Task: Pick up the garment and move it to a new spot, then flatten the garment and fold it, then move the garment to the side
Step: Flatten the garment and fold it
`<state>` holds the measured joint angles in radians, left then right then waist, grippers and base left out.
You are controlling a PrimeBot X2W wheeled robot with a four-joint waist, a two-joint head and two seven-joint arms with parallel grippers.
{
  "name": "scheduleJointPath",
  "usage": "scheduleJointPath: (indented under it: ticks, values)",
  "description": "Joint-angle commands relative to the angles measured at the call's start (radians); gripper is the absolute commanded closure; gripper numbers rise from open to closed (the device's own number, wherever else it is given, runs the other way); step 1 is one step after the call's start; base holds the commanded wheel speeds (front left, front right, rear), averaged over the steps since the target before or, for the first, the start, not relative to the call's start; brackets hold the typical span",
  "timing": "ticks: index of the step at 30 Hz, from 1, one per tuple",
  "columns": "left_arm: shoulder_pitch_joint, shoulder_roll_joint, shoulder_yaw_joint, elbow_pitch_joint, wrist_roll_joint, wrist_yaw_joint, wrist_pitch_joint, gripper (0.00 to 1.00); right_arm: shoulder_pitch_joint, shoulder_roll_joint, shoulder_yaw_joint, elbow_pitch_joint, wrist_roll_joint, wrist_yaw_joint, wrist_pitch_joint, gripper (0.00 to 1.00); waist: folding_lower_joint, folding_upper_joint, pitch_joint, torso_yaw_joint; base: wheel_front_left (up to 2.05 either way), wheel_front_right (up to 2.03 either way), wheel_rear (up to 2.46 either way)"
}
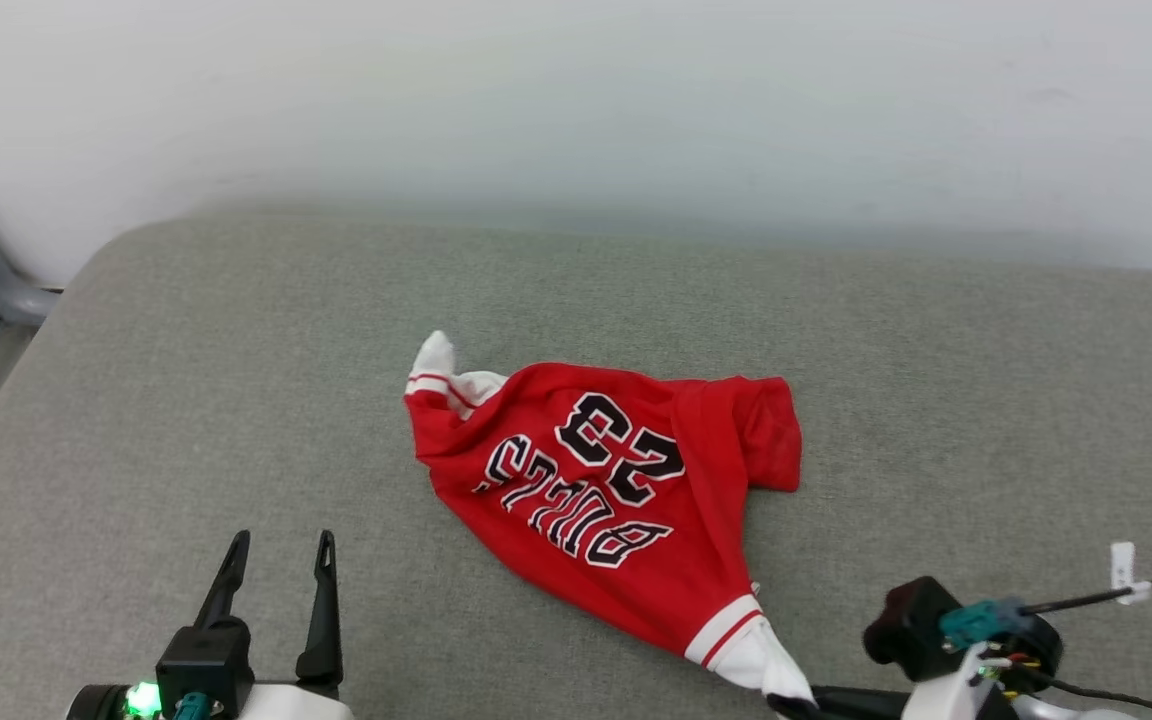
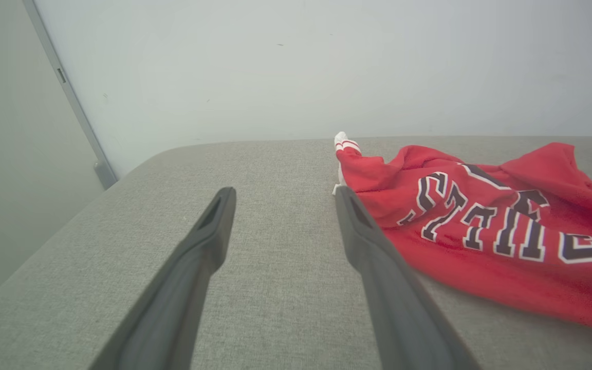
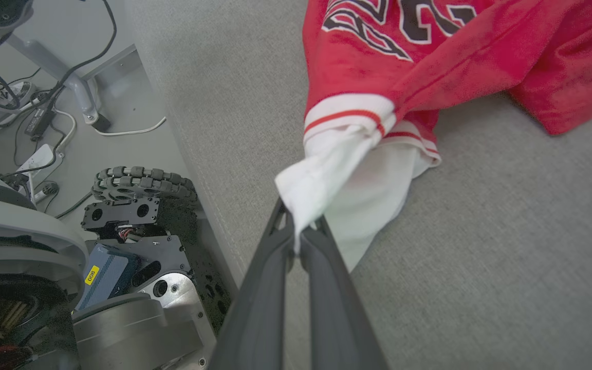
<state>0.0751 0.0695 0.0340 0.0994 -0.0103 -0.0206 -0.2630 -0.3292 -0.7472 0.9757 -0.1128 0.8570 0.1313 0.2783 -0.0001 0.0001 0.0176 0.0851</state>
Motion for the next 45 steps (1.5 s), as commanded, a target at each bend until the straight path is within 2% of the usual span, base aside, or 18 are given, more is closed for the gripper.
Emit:
scheduleJointPath:
  ticks: [1,6,10,13,18,27,39,45]
  values:
    - [0.008,0.006,0.002,-0.001,0.0,0.003,-0.003,0.0,0.025,-0.006,-0.023,-0.011,-0.01,-0.001,0.001,1.0,0.0001,-0.0001,-0.008,-0.011,0.0,0.0,0.0]
    - [0.03,0.004,0.003,-0.009,0.001,0.006,-0.003,0.0,0.147,0.005,-0.233,-0.052,-0.033,-0.001,0.014,1.0,0.0001,-0.0001,-0.017,-0.036,0.0,0.0,0.0]
    - [0.02,0.003,-0.006,-0.011,0.005,0.008,-0.003,0.0,0.202,0.04,-0.398,-0.025,-0.045,-0.001,0.024,1.0,0.0001,-0.0001,-0.012,-0.042,0.0,0.0,0.0]
    - [0.004,0.003,-0.01,-0.014,0.004,0.005,-0.003,0.0,0.217,0.066,-0.488,0.012,-0.053,-0.001,0.036,1.0,0.0001,-0.0001,0.0,-0.04,0.0,0.0,0.0]
    - [-0.023,0.005,-0.016,-0.017,0.003,-0.004,-0.003,0.0,0.175,0.101,-0.583,0.113,-0.051,-0.001,0.041,1.0,0.0001,-0.0001,0.038,-0.024,0.0,0.0,0.0]
    - [-0.097,0.003,-0.03,-0.017,-0.003,-0.013,-0.003,0.0,-0.01,0.125,-0.632,0.373,-0.044,-0.001,0.058,1.0,0.0001,-0.0001,0.153,0.036,0.0,0.0,0.0]
    - [-0.183,-0.005,-0.044,-0.026,-0.009,-0.016,-0.003,0.0,-0.304,0.107,-0.606,0.766,-0.15,-0.001,0.108,1.0,0.0001,-0.0001,0.286,0.098,0.0,0.0,0.0]
    - [-0.197,-0.007,-0.043,-0.024,-0.01,-0.019,-0.003,0.0,-0.363,0.118,-0.597,0.944,-0.215,-0.002,0.149,1.0,0.0001,-0.0001,0.303,0.106,0.0,0.0,0.0]
